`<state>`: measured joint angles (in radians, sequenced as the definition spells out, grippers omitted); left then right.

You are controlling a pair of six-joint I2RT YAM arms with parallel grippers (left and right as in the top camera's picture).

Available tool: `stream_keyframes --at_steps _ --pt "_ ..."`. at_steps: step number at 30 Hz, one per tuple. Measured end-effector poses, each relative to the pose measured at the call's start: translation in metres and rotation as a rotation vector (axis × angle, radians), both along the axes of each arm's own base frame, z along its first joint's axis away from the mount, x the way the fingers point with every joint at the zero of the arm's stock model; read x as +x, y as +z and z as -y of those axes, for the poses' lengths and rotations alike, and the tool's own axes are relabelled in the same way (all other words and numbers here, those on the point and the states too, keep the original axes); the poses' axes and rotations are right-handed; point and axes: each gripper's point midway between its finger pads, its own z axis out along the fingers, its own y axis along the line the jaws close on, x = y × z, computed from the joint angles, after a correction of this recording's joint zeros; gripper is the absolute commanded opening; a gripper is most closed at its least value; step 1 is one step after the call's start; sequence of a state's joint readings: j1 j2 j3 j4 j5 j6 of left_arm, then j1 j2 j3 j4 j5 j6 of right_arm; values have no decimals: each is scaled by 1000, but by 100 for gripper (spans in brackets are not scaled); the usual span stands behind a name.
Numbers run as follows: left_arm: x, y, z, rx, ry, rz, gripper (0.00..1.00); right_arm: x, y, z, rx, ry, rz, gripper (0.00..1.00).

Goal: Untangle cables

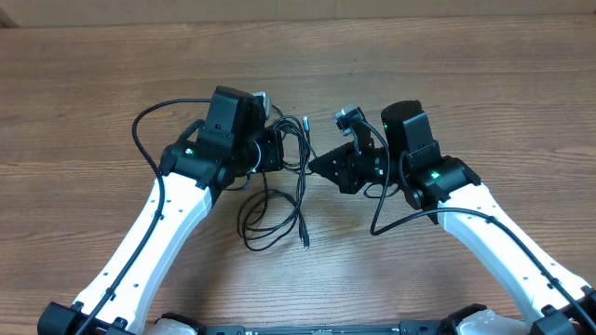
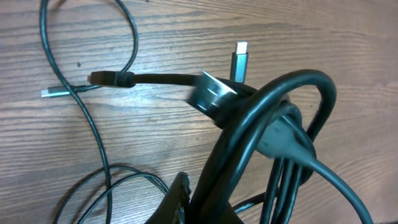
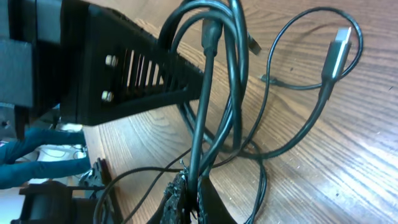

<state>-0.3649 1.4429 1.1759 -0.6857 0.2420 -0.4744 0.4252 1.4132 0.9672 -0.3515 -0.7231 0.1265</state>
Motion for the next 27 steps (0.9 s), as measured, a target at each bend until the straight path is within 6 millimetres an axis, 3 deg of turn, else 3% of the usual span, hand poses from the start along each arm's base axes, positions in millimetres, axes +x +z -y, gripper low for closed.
stream_keyframes --at_steps 16,27 --pt "4 -2 -10 -9 137 -35 4 -5 -4 1 -7 7 -32 4" --pt "10 -4 -22 -44 339 -78 4 -6 -4 1 -5 9 -34 4"
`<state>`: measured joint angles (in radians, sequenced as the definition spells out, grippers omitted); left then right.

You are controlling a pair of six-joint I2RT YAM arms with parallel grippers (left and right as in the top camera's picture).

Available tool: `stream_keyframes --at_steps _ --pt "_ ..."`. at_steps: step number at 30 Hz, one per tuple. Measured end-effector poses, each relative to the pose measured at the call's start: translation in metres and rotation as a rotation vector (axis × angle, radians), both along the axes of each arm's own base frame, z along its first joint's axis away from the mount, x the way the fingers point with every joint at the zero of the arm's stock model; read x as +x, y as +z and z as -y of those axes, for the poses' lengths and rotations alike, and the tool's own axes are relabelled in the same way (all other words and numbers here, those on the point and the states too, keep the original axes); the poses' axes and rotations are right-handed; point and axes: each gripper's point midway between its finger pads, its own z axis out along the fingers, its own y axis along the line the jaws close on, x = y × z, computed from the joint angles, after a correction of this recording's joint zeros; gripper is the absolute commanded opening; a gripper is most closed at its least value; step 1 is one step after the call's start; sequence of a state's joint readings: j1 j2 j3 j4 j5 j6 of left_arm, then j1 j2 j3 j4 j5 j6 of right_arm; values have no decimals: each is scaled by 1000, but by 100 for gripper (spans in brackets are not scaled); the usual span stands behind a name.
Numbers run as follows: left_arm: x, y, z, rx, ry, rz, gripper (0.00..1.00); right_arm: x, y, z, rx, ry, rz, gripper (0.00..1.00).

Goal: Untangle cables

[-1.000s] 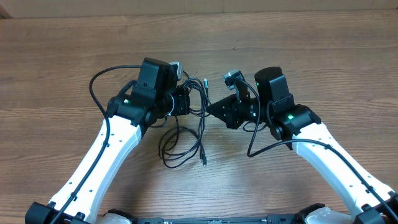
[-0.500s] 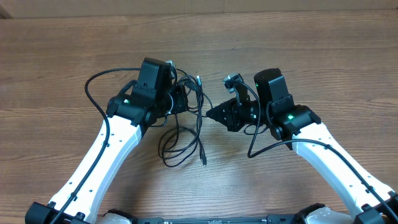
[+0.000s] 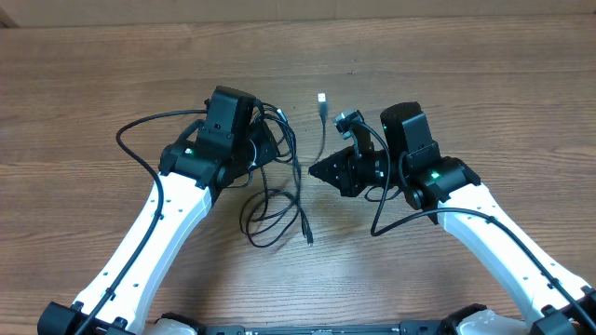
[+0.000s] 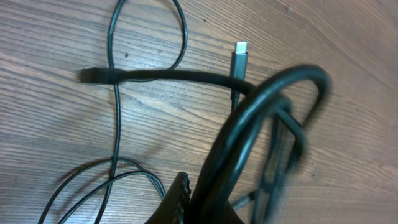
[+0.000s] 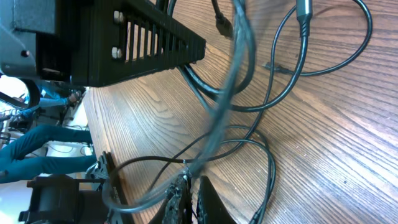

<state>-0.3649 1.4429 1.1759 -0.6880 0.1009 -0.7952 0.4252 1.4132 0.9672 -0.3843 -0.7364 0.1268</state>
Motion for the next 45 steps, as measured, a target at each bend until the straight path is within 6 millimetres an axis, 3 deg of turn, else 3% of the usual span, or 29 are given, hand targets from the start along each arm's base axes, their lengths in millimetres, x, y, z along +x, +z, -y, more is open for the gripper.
stream_keyframes --at_steps 8,11,14,21,27,30,36,44,45 --pt "-4 -3 -3 15 6 -19 4 0 0 0 -3 -3 0 5" --pt "-4 -3 -2 39 -44 -4 4 1 -1 1 -3 -7 -5 26" --pt "-7 -3 3 51 -134 13 4 1 -1 1 -4 -7 -1 35" --pt "-20 3 30 29 -442 76 4 8 -4 4 -34 -44 21 39" --pt "-27 6 39 15 -559 111 4 19 -6 10 -70 -93 55 58" --pt "-30 8 43 6 -603 125 4 23 -4 10 -71 -102 79 57" --pt "-34 11 50 -18 -667 145 4 30 -1 11 -77 -120 118 42" --pt "-36 12 52 -30 -681 148 4 32 -2 12 -92 -110 146 4" --pt "-36 12 52 -30 -681 149 4 32 -2 12 -93 -107 150 4"
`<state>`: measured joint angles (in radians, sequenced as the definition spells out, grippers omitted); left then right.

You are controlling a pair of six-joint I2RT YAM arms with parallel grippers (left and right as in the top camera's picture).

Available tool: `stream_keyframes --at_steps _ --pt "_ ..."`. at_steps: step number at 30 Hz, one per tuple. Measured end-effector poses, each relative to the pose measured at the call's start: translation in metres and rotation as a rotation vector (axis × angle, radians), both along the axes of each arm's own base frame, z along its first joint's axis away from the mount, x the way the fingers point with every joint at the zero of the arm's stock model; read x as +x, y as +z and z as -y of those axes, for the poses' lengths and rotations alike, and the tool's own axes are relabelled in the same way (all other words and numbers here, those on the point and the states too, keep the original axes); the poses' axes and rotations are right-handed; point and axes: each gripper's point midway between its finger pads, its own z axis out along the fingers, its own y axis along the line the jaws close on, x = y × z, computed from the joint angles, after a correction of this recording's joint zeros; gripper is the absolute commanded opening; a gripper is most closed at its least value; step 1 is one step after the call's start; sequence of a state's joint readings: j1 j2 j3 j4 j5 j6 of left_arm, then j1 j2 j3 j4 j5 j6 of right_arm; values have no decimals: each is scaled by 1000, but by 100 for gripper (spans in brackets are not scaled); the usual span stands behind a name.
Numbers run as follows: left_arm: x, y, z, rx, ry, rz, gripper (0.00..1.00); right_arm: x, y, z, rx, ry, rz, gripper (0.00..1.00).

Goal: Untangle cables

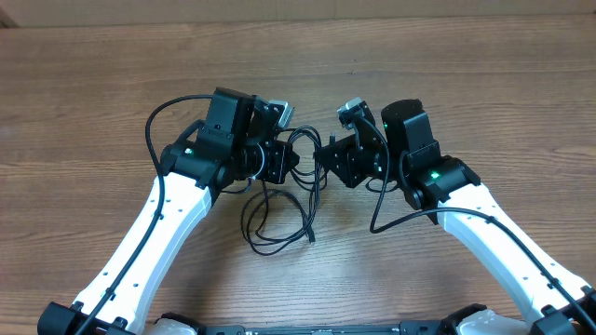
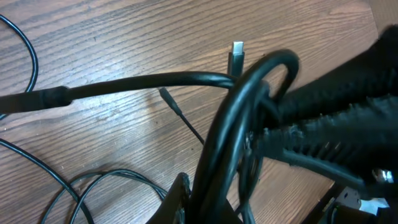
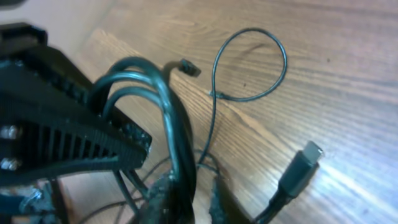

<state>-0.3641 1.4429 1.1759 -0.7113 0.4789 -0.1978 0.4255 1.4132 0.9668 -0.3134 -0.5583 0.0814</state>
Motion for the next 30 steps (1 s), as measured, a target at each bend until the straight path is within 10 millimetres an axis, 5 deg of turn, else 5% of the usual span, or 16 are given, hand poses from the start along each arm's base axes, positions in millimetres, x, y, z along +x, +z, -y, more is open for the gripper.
stream_keyframes --at_steps 15,30 --pt "1 -1 -2 12 9 4 4 -2 1 -2 10 11 -7 4" --pt "13 -9 -19 67 220 -48 4 -11 -5 -1 7 29 -57 4"
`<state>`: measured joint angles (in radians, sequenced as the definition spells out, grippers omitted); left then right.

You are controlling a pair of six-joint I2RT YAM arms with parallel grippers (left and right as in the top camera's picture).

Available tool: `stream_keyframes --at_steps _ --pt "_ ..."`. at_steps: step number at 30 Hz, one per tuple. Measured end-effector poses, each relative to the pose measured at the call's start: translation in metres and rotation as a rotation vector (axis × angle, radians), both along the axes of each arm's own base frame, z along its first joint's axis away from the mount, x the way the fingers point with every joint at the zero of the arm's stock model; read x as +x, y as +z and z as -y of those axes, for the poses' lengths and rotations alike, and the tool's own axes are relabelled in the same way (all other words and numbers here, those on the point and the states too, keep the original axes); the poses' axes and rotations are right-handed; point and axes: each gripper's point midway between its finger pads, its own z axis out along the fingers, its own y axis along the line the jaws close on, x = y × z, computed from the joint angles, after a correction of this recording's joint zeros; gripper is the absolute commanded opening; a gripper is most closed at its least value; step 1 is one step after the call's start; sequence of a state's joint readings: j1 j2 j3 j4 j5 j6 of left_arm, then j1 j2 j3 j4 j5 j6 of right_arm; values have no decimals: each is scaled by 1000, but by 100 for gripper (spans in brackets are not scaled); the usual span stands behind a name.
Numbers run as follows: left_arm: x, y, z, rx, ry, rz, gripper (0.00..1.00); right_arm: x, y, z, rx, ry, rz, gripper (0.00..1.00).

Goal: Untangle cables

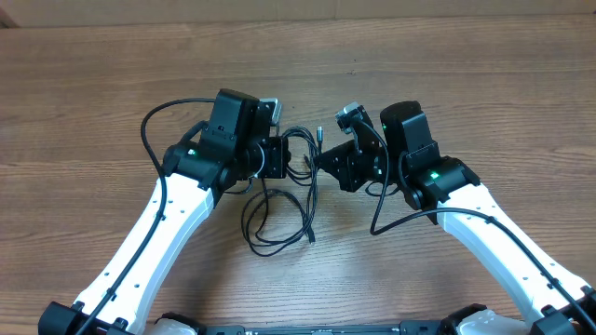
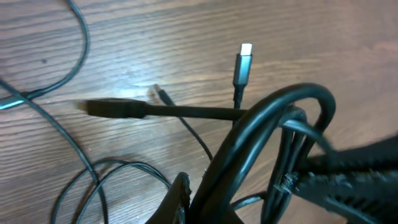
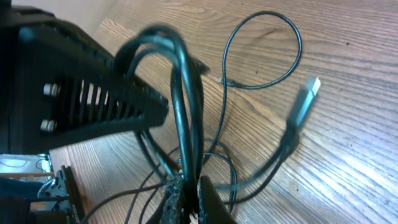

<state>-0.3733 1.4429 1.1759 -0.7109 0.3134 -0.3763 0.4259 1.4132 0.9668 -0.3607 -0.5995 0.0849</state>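
Observation:
A tangle of black cables (image 1: 300, 154) hangs between my two grippers, with loose loops (image 1: 275, 219) trailing on the wood below. My left gripper (image 1: 279, 156) is shut on a thick black cable loop (image 2: 273, 130); in its wrist view the left gripper (image 2: 205, 202) pinches the loop's base. My right gripper (image 1: 322, 160) is shut on a few strands (image 3: 186, 106) that rise from the right gripper (image 3: 188, 196). A silver-tipped plug (image 2: 244, 62) and a dark plug (image 2: 115, 109) lie free. The same silver-tipped plug (image 3: 305, 99) looks blurred in the right wrist view.
The wooden table (image 1: 484, 74) carries nothing but the cables. A thin cable loop (image 3: 261, 50) lies beyond the bundle. Each arm's own black lead (image 1: 149, 126) arcs out beside its wrist. The left gripper's body (image 3: 81, 106) fills the left of the right wrist view.
The two grippers stand slightly farther apart, both still shut on the bundle. The right gripper's finger fills less of the left wrist view. The dark plug's end now shows on the table.
Both grippers were shut on the bundle, close together. Then they stood wider apart, with the silver-tipped plug lying farther up the table. Then they were close again with the loops bunched between them. Now they are a little apart, and the tangle still joins them.

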Motion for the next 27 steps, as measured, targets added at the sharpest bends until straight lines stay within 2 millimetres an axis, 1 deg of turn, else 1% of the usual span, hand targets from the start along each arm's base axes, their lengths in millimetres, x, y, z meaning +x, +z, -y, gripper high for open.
stream_keyframes --at_steps 6,11,18,19,21,22,25,27 --pt "5 -2 -9 20 84 -11 5 -1 -1 0 -2 2 -7 4" --pt "11 -4 -20 44 175 -16 5 -3 -2 1 -6 2 -16 4" --pt "14 -5 -26 48 230 -24 4 -4 -4 1 -9 2 -24 4" --pt "14 -5 -26 48 230 -24 4 -4 -4 1 -9 2 -24 7" --pt "14 -5 -25 48 223 -23 4 -4 -4 1 -9 3 -23 29" --pt "13 -5 -24 50 206 -19 4 -4 -4 1 -11 5 -19 34" --pt "9 -4 -16 52 100 3 4 -3 -4 1 -12 2 -16 41" --pt "2 -4 -11 57 10 11 4 -1 -4 2 -18 -4 -8 43"
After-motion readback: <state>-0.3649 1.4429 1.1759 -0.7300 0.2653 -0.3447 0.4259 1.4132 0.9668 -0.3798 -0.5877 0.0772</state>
